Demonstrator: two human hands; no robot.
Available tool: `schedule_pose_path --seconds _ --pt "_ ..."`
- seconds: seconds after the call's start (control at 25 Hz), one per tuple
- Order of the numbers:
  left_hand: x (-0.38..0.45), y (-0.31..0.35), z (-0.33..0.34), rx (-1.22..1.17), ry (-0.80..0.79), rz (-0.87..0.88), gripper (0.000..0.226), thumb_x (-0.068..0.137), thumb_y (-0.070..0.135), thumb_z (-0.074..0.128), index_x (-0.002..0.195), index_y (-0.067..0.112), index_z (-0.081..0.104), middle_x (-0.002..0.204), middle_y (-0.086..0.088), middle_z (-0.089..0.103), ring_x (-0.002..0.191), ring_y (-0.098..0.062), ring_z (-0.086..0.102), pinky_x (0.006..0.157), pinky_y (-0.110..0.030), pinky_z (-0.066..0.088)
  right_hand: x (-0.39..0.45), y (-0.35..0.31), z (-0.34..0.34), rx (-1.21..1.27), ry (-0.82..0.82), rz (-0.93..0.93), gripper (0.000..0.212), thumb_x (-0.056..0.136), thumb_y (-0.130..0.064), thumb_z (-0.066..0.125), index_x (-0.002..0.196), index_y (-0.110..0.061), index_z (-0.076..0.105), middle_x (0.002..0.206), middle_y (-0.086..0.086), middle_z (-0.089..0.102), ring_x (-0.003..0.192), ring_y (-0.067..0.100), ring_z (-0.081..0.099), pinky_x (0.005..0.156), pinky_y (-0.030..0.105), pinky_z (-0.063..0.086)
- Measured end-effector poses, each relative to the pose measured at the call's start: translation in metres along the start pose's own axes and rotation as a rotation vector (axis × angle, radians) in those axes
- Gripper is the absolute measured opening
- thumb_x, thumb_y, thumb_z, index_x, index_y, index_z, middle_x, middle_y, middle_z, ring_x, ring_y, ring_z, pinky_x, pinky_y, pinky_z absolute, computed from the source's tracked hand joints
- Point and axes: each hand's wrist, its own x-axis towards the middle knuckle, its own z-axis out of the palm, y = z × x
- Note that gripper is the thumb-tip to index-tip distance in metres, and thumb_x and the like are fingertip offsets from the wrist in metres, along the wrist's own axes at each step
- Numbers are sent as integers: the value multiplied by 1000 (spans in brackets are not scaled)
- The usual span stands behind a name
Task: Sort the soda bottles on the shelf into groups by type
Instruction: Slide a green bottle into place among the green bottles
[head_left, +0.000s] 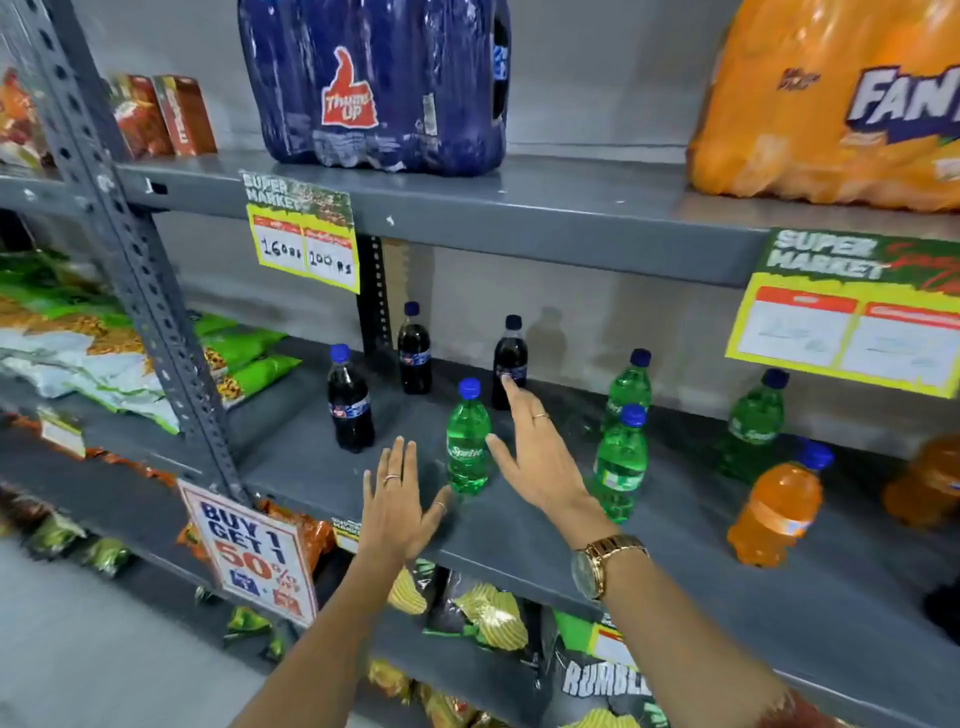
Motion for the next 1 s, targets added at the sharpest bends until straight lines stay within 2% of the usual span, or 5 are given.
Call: schedule_pose_path --seconds 0.16,0.32,0.56,0.76,1.0 --pt "3 -7 15 101 -59 -18 133 46 87 -26 148 9 6 159 -11 7 146 -27 4 118 -44 0 21 -7 21 96 -116 13 76 88 -31 56 141 -38 1 146 17 29 123 38 42 99 50 41" --pt "4 -8 23 196 -100 -13 130 48 84 -28 148 9 6 159 -11 6 146 -26 1 118 -42 -1 30 -1 27 209 -141 40 74 88 -32 57 135 -51 3 96 15 58 85 33 56 83 48 48" --pt "5 -5 22 240 -159 -24 132 47 87 -26 148 8 5 159 -12 5 146 -26 1 119 -44 -1 23 5 24 259 -161 45 73 89 -29 55 135 -51 2 101 18 59 92 34 55 86 48 45" --pt "-7 10 17 308 -232 27 138 39 87 -30 148 8 1 159 -7 2 147 -23 -3 117 -48 -5 -15 9 -5 219 -124 32 73 91 -27 53 138 -46 0 69 -19 27 80 17 38 78 43 39" --pt "-45 43 24 296 -273 102 137 40 85 -33 149 9 4 159 -7 3 147 -22 -1 116 -50 -6 -81 31 -47 166 -59 23 71 92 -37 48 134 -50 -7 67 -21 22 61 -3 28 70 35 33"
